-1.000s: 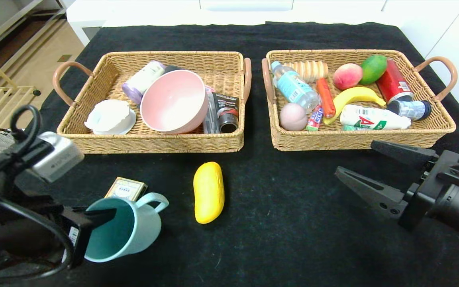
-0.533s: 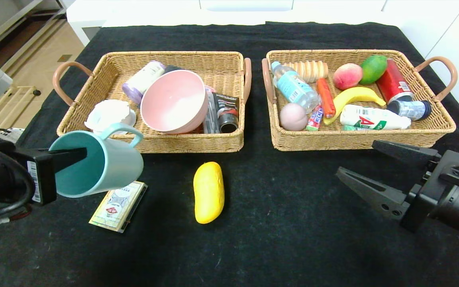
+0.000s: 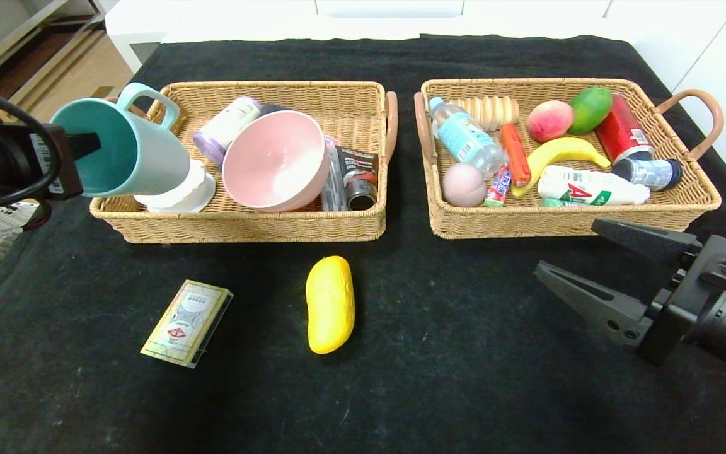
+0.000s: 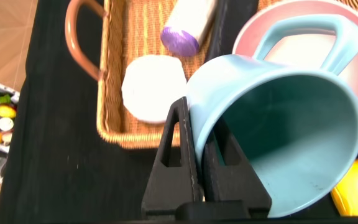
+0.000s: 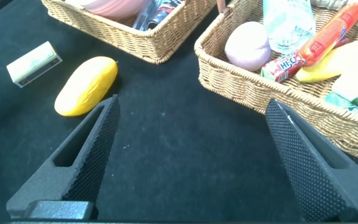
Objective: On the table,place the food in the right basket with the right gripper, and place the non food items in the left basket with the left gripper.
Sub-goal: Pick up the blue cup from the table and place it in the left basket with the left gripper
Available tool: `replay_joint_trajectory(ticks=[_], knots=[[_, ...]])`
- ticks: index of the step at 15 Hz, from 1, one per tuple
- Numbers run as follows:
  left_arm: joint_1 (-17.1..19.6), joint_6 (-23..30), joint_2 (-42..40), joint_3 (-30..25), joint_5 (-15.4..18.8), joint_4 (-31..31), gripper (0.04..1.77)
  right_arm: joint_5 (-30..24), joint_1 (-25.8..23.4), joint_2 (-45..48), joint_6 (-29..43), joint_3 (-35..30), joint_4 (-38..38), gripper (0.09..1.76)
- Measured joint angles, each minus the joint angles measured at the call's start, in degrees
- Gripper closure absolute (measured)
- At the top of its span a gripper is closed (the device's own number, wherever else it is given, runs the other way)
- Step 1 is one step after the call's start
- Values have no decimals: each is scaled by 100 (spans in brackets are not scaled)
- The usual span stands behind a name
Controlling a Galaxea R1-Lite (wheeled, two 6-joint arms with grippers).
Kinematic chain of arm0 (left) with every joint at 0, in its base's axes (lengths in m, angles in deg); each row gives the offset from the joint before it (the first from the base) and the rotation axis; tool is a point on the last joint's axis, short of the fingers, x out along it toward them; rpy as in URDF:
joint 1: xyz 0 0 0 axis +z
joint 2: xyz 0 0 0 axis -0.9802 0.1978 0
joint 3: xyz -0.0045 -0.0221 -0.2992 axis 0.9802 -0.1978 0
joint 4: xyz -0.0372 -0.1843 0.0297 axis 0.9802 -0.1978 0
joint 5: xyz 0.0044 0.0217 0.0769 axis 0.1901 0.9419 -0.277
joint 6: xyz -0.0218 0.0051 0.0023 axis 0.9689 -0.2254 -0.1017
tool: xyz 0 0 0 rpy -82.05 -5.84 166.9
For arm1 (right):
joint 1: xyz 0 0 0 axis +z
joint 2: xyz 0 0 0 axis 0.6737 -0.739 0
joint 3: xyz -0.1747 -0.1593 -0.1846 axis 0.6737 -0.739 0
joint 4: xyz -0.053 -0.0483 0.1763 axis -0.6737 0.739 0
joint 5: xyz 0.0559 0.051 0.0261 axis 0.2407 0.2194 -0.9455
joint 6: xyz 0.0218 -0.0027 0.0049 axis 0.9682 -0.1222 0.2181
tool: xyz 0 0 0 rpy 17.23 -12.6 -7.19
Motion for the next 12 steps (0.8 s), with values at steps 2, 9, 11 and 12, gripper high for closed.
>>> replay_joint_trajectory(ticks=[2,9,11,12], knots=[[213,5,317,262,169,178,163,0,-17,0,0,2,2,14],[722,41,1499,1345,224,730,163,-2,-57,0,11,17,-2,14],[857,41,1781,1596,210,733,163,-2,-59,0,9,17,-2,14],[940,44,1919,1692,202,739,163,0,-59,0,9,17,0,14]])
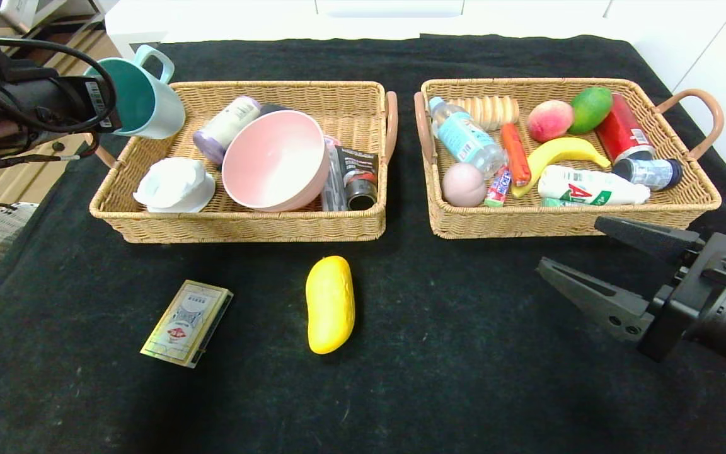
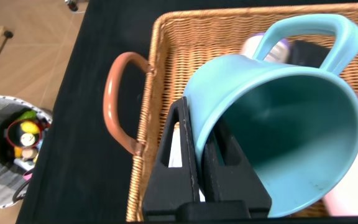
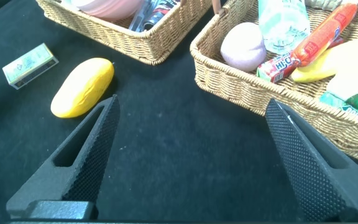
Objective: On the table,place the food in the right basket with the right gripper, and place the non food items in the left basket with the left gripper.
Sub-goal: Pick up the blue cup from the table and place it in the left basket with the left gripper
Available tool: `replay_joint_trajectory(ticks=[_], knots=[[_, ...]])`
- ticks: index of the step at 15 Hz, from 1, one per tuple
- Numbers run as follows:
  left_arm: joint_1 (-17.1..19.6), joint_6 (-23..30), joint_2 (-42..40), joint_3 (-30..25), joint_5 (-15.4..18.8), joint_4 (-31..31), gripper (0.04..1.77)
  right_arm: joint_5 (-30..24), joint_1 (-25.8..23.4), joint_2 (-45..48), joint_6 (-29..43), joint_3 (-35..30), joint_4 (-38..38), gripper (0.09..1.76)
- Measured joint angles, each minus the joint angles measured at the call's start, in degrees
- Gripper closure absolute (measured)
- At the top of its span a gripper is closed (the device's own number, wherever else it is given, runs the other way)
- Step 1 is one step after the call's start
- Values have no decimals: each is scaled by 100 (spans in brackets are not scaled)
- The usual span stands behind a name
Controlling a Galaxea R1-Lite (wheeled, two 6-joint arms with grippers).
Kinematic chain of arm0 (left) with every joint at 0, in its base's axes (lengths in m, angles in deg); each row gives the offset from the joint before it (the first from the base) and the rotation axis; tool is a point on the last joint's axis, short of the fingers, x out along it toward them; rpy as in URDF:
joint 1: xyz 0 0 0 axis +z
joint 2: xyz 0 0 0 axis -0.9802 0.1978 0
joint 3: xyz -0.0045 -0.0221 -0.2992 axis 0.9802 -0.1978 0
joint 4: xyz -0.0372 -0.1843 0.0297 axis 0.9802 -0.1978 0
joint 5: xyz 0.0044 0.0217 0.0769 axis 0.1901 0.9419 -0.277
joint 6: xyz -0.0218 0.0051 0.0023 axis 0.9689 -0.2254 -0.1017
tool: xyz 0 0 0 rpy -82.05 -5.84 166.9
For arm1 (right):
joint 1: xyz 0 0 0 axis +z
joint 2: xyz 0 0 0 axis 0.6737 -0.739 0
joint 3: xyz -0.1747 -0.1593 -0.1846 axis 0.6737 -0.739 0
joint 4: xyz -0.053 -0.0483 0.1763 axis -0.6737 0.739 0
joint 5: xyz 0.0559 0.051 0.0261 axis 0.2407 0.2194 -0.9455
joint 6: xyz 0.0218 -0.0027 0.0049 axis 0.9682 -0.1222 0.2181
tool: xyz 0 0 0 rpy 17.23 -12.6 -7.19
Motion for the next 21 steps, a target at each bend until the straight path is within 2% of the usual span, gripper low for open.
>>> replay_joint_trajectory(ticks=[4,10,15,18,21], knots=[[241,-22,424,201,20,201,163,0,0,0,0,0,0,14],[276,-23,758,224,40,385,163,0,-11,-17,2,-6,2,14],[285,0,859,180,29,567,94,0,-13,-24,2,-9,0,14],[276,-2,868,149,22,571,68,0,-10,-24,0,-9,2,14],[222,-28,802,72,11,568,49,2,-10,-24,0,-9,2,14]])
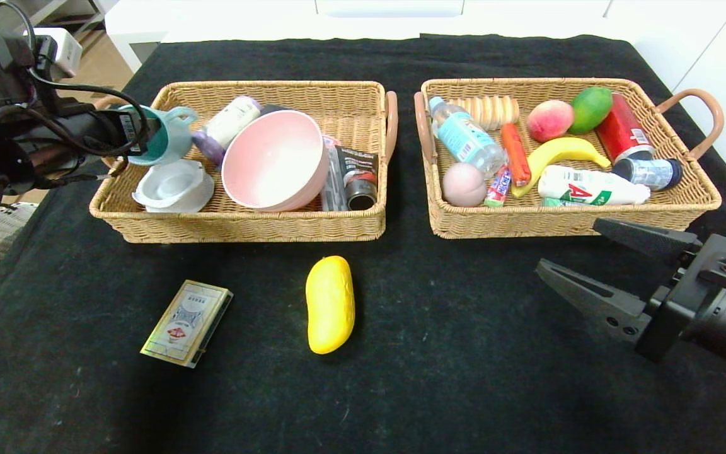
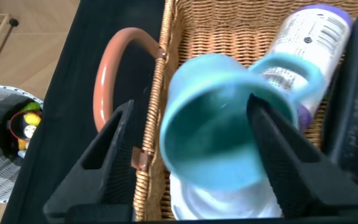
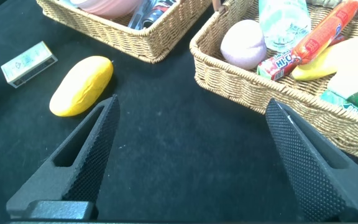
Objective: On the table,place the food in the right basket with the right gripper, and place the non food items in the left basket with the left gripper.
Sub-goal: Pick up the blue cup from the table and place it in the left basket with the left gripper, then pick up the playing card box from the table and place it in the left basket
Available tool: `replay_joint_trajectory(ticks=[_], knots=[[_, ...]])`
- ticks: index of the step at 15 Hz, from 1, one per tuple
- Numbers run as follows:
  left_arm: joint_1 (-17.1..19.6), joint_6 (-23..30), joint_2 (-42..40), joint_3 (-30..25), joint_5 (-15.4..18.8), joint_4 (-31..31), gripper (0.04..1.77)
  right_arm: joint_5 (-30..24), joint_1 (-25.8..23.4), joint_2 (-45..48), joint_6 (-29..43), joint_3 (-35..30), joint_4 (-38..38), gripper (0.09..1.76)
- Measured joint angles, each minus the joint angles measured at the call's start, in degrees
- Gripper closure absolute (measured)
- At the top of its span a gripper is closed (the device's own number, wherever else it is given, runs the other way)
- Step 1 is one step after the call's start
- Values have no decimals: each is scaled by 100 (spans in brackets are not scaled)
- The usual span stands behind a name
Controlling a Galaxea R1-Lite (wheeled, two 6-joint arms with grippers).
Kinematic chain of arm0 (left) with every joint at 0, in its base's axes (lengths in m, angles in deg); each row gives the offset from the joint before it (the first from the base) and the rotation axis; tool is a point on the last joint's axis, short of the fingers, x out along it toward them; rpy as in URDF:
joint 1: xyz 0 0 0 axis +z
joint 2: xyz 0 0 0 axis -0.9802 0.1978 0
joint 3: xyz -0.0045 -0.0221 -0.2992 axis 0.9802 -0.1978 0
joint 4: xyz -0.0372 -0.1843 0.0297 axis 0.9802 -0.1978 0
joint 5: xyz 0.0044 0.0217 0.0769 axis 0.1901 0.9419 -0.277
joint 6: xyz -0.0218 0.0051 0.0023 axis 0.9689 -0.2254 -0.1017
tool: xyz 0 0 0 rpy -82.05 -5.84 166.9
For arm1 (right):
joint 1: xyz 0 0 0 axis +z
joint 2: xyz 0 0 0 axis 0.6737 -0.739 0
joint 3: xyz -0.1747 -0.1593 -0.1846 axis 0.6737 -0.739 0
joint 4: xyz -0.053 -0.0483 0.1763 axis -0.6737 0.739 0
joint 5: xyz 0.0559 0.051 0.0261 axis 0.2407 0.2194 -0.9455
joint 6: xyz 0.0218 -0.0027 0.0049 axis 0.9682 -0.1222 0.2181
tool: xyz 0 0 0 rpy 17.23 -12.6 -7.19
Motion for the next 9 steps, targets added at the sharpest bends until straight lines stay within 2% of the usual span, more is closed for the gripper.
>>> replay_joint_trajectory(ticks=[3,9], knots=[[-55,-24,-210,-210,-26,-21,36,-2,2,0,2,-6,0,14],[-173,-193,-1014,-1113,9,-111,22,-2,18,9,2,-17,0,14]])
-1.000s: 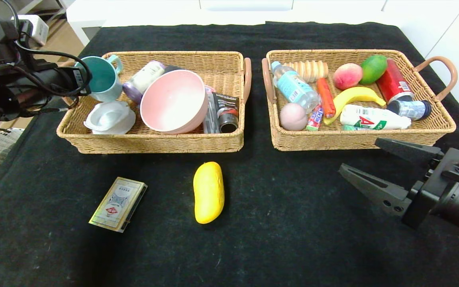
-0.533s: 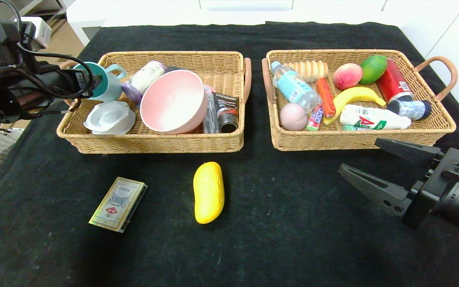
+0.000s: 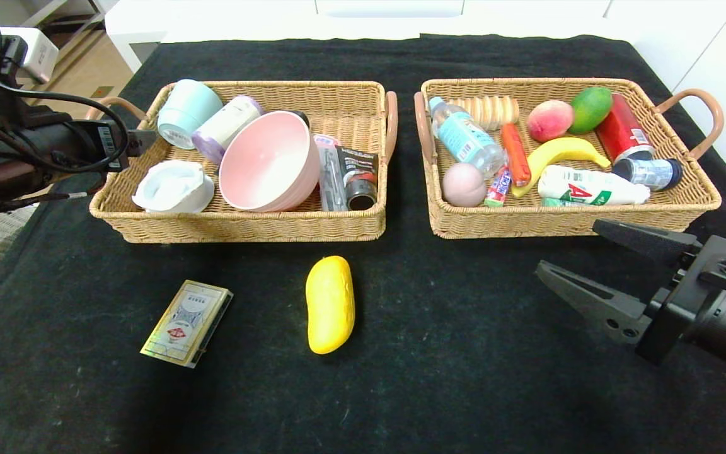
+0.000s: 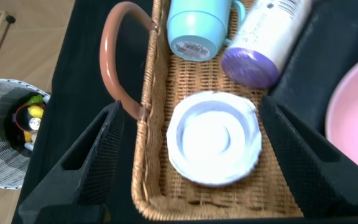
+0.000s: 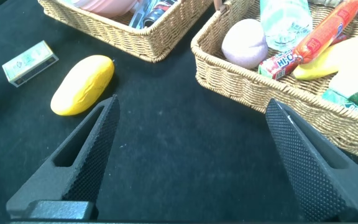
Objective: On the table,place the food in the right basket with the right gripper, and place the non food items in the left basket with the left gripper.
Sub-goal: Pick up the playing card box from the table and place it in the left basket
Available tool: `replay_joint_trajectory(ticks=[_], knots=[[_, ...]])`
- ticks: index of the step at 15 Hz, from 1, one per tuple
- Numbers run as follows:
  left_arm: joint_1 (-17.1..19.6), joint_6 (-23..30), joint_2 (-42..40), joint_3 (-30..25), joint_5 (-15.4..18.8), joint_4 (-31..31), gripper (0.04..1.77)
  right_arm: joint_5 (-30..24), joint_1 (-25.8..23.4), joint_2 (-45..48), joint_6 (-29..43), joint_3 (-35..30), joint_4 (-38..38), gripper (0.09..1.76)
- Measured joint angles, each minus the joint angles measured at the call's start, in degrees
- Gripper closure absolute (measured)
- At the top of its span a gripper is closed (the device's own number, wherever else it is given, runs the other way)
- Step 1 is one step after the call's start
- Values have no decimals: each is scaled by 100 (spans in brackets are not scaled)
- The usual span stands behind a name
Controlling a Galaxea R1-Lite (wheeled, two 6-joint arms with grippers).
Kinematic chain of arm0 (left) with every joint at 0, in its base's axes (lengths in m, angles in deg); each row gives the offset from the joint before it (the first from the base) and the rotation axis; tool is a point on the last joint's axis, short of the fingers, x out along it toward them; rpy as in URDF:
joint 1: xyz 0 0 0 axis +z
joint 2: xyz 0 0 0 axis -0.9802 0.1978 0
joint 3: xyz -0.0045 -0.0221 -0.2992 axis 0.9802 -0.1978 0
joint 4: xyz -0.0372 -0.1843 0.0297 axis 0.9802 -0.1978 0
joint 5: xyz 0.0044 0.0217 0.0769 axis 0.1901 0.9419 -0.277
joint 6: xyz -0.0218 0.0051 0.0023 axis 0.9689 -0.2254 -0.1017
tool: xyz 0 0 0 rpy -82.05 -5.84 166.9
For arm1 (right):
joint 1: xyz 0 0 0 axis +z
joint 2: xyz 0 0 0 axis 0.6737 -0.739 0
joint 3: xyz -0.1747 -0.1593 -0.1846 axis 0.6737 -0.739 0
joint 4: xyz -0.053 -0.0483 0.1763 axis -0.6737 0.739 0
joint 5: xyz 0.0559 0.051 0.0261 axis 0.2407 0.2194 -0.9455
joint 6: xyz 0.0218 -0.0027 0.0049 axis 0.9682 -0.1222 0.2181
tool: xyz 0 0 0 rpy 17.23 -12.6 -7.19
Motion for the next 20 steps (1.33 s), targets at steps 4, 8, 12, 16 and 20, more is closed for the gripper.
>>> replay_joint_trajectory(ticks=[4,8,12,16,20], knots=[[-299,-160,-544,-636,2,-24,17,0,2,0,-2,0,-2,14],[-713,-295,-1047,-1207,5,-588,14,0,6,2,-2,0,0,14],[-974,-312,-1408,-1519,21,-1293,12,0,9,5,-7,-7,0,14],[-1162,-310,-1587,-1748,402,-2014,11,0,9,5,-2,-10,-2,14],[-1198,-386,-1613,-2048,499,-2108,11,0,9,5,-7,-5,-2,14]])
